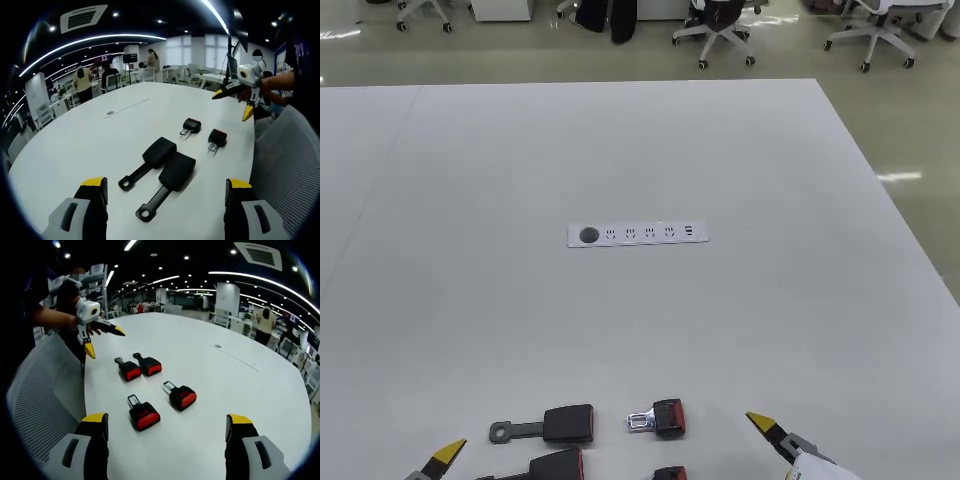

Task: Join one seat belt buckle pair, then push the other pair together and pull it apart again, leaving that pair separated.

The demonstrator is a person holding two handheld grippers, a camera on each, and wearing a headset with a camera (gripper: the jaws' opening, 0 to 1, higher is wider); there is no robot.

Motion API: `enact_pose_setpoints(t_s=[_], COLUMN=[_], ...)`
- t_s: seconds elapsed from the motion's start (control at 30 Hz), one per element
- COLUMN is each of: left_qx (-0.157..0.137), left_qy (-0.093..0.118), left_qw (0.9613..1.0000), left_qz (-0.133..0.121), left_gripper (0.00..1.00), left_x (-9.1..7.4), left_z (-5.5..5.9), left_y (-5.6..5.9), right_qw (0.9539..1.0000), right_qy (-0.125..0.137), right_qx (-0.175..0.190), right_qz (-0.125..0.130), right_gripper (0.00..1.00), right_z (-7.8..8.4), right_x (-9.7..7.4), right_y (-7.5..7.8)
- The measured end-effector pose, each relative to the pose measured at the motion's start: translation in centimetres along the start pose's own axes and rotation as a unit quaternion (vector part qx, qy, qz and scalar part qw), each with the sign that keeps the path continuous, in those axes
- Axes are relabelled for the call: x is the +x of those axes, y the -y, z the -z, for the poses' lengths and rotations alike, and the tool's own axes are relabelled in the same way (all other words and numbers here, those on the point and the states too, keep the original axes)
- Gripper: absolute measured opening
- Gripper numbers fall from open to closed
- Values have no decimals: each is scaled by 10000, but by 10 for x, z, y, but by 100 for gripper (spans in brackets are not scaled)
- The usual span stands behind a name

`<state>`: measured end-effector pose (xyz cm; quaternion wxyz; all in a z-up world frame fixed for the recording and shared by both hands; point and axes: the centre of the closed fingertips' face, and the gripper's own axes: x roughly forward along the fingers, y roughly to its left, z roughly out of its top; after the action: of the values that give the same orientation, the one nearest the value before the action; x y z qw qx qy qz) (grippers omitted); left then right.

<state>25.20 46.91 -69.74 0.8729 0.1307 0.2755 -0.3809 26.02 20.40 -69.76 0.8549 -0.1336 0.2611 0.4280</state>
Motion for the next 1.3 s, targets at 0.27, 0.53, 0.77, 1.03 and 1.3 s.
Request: enact_pose_setpoints(t_s=[0.27,0.53,0.77,1.03,1.3], left_qx=[9,33,45,57,80], left_qy=[-3,-34,-40,-63,-83], left_qw=[10000,10000,10000,9999,9999], left_qz=[7,35,52,75,96], left_gripper=[100,100,100,100,100], left_x=[0,-1,-1,0,1], left_z=[1,2,1,3,3], left_y=[0,2,2,4,5], right_qw=[10000,10000,9999,9999,9999], right_qy=[-18,-56,-76,-89,-108], right_qx=[-26,-58,-80,-94,-120], right_qz=[-8,-27,-35,-55,-59], right_gripper=[99,99,99,99,99], right_z=[0,1,2,2,3], right_x=[0,-1,-1,-1,-1], right_y=[0,-2,-3,-3,-2])
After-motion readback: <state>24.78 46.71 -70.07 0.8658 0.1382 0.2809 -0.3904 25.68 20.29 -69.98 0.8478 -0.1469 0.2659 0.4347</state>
